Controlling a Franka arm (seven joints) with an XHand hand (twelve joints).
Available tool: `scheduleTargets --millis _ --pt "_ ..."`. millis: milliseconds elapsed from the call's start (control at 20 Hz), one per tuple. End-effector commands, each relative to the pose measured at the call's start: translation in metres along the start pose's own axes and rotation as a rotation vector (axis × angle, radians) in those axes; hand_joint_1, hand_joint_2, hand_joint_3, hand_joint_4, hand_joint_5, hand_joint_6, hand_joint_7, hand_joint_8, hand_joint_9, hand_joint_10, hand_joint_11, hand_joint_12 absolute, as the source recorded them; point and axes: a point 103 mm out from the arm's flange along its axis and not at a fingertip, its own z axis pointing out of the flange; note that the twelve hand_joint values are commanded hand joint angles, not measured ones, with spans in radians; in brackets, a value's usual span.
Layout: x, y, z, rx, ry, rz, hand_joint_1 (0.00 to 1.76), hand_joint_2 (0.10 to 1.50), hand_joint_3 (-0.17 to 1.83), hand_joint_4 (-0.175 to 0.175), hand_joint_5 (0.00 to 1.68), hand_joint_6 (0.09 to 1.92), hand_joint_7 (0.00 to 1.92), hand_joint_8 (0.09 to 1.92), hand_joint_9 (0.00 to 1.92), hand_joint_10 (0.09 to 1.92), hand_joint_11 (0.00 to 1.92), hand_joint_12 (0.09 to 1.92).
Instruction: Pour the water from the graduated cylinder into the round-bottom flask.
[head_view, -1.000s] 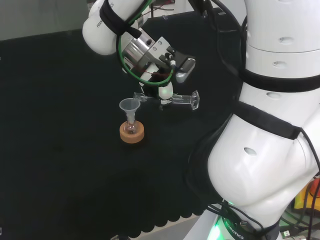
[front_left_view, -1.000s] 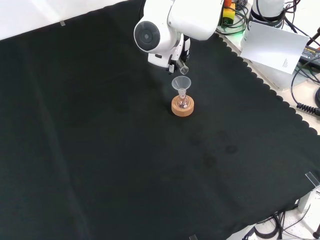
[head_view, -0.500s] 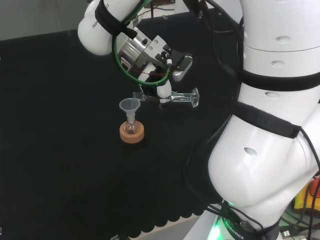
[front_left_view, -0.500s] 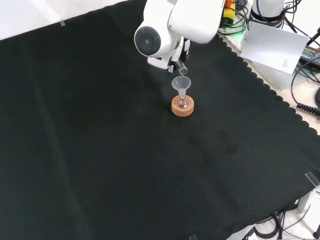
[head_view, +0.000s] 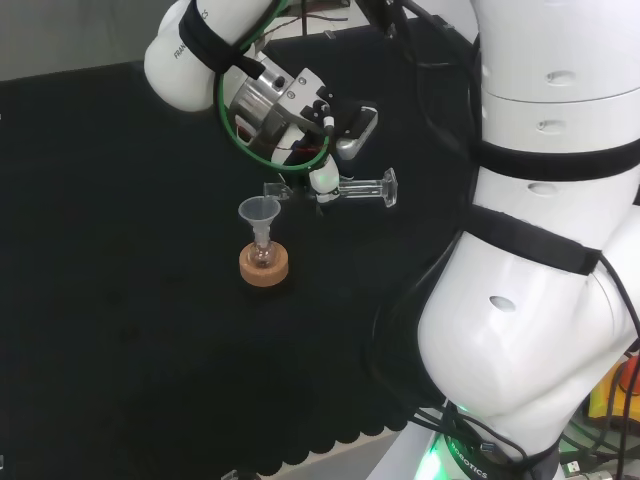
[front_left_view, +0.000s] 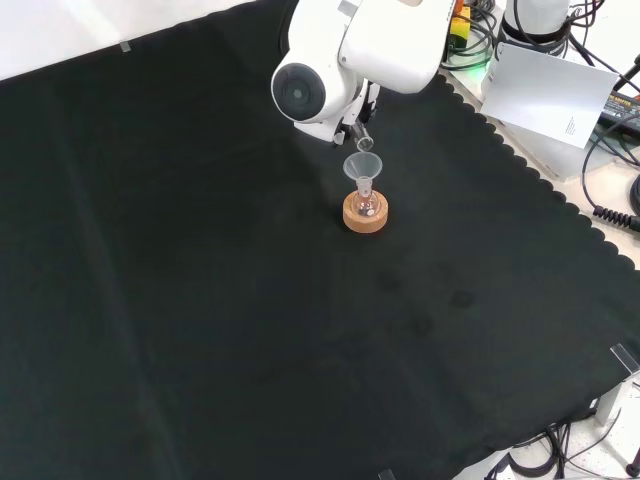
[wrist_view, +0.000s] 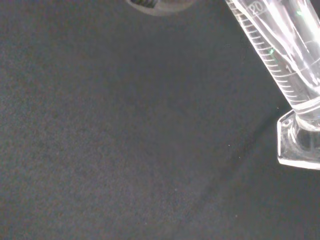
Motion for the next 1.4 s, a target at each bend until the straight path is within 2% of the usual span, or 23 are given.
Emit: scheduleTargets --millis 50,650,1400 --pt "0.0002 -0.0005 -0.0017 0.025 -0.016 0.023 1.14 1.14 0.01 -0.175 0.93 1.09 1.25 0.40 1.47 0.09 1.30 0.71" --pt "0.0008 -0.0017 -0.0010 0.070 -0.043 0.055 1.14 1.14 0.01 -0.175 0.92 1.09 1.25 0.39 1.47 0.09 1.30 0.71" --pt "0.0024 -0.0063 -0.0052 0.081 -0.092 0.083 1.14 1.15 0.01 -0.175 0.92 1.10 1.26 0.37 1.47 0.09 1.30 0.70"
